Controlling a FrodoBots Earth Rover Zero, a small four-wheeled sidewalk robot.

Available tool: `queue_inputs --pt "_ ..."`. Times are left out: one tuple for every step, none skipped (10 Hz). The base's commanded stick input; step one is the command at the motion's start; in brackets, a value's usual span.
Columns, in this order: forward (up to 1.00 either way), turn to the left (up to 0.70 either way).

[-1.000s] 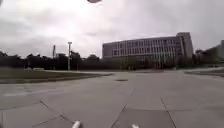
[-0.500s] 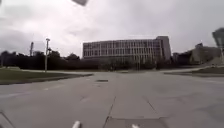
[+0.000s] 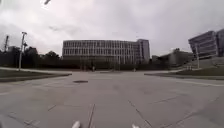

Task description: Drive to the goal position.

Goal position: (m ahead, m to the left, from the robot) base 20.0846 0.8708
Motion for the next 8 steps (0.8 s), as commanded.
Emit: queue_inputs --pt "0.70 0.00" --pt "0.70 0.00" --pt "0.70 0.00" --pt "0.70 0.00" --pt "0.70 0.00" --pt "0.70 0.00" --pt "0.70 0.00" --pt "0.70 0.00"
